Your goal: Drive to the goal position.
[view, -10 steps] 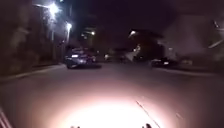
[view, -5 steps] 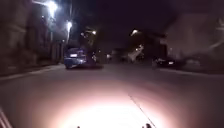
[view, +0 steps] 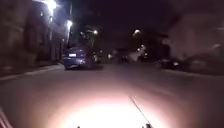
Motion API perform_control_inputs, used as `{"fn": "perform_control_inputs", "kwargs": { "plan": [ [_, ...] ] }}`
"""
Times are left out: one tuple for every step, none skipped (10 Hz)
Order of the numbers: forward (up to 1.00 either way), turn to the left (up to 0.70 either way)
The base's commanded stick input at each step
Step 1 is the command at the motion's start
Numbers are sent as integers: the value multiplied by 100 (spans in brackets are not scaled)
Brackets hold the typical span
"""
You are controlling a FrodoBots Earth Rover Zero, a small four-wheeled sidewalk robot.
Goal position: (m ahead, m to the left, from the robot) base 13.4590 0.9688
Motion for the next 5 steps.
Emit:
{"fn": "perform_control_inputs", "kwargs": {
  "plan": [
    [85, 0],
    [85, 0],
    [85, 0],
    [85, 0],
    [85, -25]
  ]
}}
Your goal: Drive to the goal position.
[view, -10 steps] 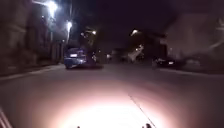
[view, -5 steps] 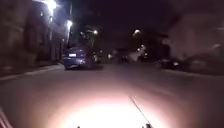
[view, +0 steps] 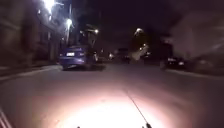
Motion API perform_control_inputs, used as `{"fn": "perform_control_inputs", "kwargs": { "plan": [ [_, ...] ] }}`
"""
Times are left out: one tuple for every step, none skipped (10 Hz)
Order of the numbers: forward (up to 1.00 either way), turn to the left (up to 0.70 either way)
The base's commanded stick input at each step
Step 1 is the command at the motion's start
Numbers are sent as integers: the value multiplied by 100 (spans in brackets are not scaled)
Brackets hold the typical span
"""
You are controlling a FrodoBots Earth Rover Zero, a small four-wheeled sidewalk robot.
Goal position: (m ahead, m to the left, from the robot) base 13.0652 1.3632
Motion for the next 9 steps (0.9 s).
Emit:
{"fn": "perform_control_inputs", "kwargs": {
  "plan": [
    [85, -34],
    [85, -34],
    [85, -12],
    [85, 0],
    [85, 0],
    [85, 0],
    [85, 0],
    [85, 0],
    [85, 0]
  ]
}}
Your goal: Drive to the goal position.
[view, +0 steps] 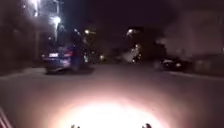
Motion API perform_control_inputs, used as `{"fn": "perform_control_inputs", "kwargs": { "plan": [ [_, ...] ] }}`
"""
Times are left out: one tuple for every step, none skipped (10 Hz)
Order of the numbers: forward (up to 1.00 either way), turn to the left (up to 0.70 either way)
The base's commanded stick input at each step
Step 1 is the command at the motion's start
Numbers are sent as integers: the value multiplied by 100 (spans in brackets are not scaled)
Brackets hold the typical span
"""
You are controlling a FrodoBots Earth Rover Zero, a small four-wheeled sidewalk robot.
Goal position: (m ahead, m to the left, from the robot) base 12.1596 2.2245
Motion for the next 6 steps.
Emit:
{"fn": "perform_control_inputs", "kwargs": {
  "plan": [
    [85, 0],
    [85, 0],
    [85, 0],
    [85, 0],
    [85, 0],
    [85, 0]
  ]
}}
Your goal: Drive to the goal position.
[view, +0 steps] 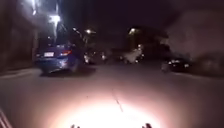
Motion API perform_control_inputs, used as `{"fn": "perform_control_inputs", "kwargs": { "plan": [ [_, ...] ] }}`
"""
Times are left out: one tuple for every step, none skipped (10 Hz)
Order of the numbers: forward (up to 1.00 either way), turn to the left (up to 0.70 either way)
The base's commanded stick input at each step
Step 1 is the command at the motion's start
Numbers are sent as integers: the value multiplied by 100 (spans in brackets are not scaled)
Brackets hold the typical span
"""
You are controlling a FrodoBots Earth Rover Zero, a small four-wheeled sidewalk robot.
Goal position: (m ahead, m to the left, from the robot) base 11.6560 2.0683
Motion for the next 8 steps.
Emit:
{"fn": "perform_control_inputs", "kwargs": {
  "plan": [
    [85, 0],
    [85, 0],
    [85, 0],
    [85, 0],
    [85, 0],
    [85, 0],
    [85, 0],
    [85, 4]
  ]
}}
